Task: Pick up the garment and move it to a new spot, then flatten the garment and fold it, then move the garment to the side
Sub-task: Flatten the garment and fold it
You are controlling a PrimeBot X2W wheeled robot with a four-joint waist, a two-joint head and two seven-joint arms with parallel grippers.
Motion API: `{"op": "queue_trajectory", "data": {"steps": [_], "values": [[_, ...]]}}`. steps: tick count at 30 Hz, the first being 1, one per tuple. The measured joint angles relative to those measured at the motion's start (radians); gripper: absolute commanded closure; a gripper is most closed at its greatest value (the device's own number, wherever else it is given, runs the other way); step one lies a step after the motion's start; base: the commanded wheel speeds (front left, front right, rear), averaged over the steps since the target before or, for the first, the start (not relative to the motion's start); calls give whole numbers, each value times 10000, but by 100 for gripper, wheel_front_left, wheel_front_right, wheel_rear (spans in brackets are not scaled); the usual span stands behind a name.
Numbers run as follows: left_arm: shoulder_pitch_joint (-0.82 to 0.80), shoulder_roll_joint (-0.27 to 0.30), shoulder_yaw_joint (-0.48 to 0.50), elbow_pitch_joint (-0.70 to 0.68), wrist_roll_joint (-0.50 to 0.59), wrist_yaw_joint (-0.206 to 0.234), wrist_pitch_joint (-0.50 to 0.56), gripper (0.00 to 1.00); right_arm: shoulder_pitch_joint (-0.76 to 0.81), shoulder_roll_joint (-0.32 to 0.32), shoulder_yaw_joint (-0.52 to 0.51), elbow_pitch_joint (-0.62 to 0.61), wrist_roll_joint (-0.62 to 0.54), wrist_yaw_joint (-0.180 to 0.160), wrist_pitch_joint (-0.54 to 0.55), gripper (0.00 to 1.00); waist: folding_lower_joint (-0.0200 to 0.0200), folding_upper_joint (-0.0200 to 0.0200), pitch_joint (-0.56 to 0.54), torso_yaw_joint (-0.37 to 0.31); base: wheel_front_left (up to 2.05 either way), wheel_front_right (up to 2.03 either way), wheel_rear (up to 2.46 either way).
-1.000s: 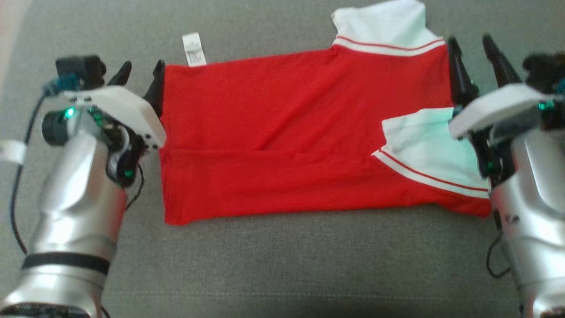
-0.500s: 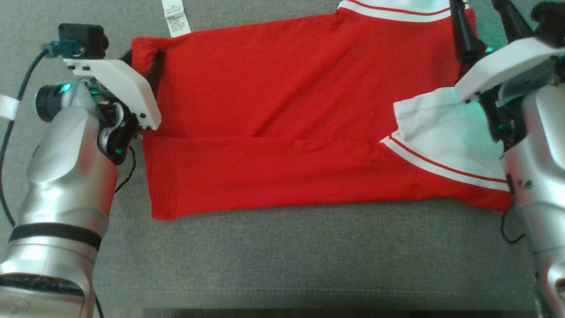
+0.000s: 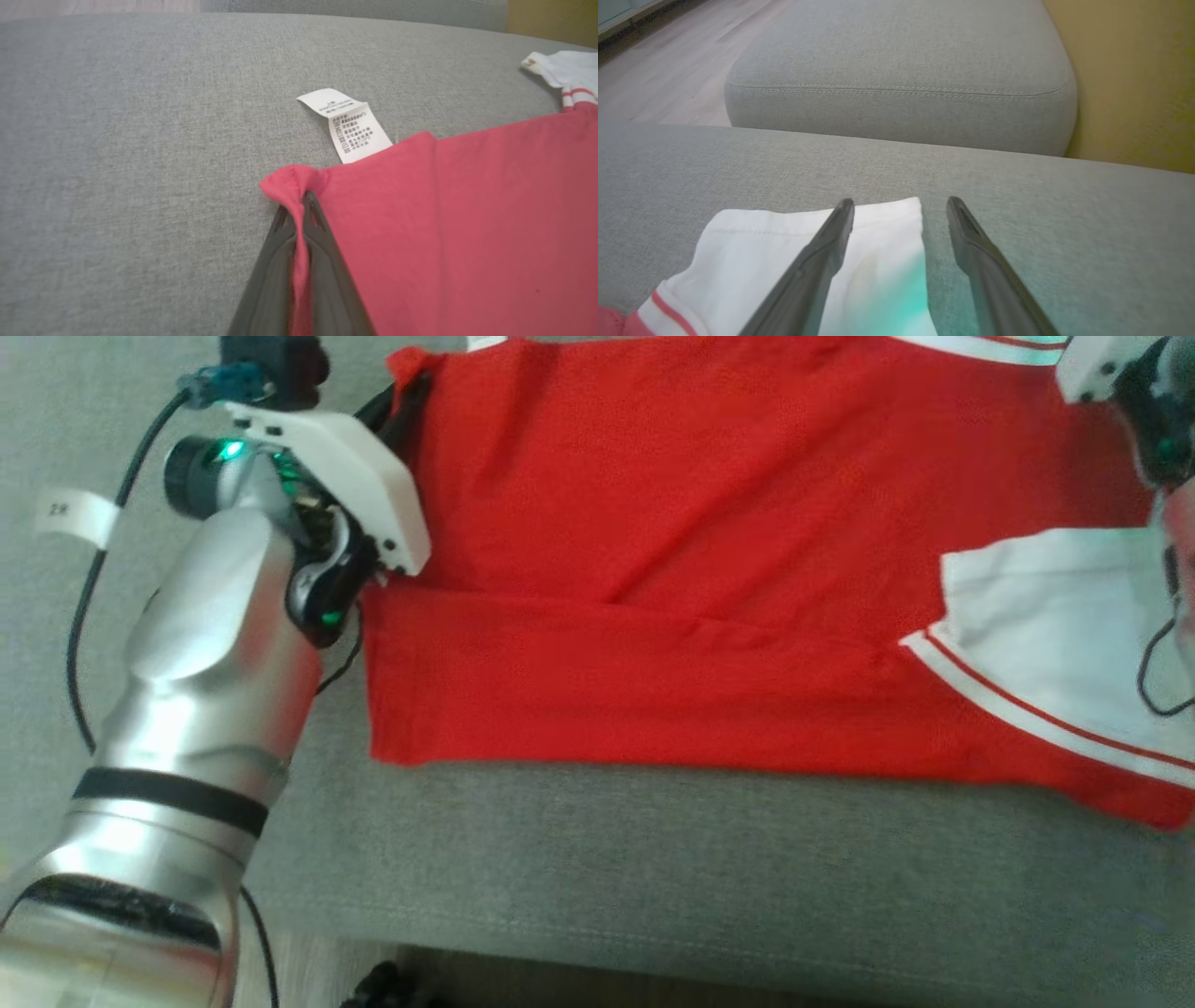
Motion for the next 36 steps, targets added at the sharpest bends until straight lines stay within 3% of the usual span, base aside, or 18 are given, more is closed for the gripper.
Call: {"op": "queue_trajectory", "data": {"steps": [11,13,14,16,17,22,31,36], "values": [[-358,-443,-899,-31,-464,-2,-554,100,-1573,-311,-491,2334,-1262,0,1018,0,0,0,402,842,0,0,0],[-429,-449,-997,35,-552,-2,-604,100,-1801,-316,-479,2523,-1430,0,1137,5,0,0,430,889,0,0,0],[-444,-453,-1060,67,-579,-4,-646,100,-1908,-318,-447,2637,-1499,0,1262,28,0,0,436,902,0,0,0],[-476,-460,-1195,117,-677,-4,-736,100,-2008,-311,-433,2740,-1515,0,1287,91,0,0,433,909,0,0,0],[-497,-460,-1221,157,-734,-4,-777,100,-2034,-311,-414,2778,-1517,0,1264,100,0,0,423,912,0,0,0],[-660,-451,-1195,456,-825,2,-1407,100,-2053,-341,-420,2784,-1684,0,236,100,0,0,348,886,0,0,0],[-1492,-293,-756,719,-815,474,-2644,100,-2406,-428,-1256,2771,-2084,0,-2328,100,0,0,180,541,0,0,0],[-1382,-113,-681,1081,-709,583,-2895,100,-2454,38,-1499,3072,-1808,0,-3001,100,0,0,-41,121,0,0,0]]}}
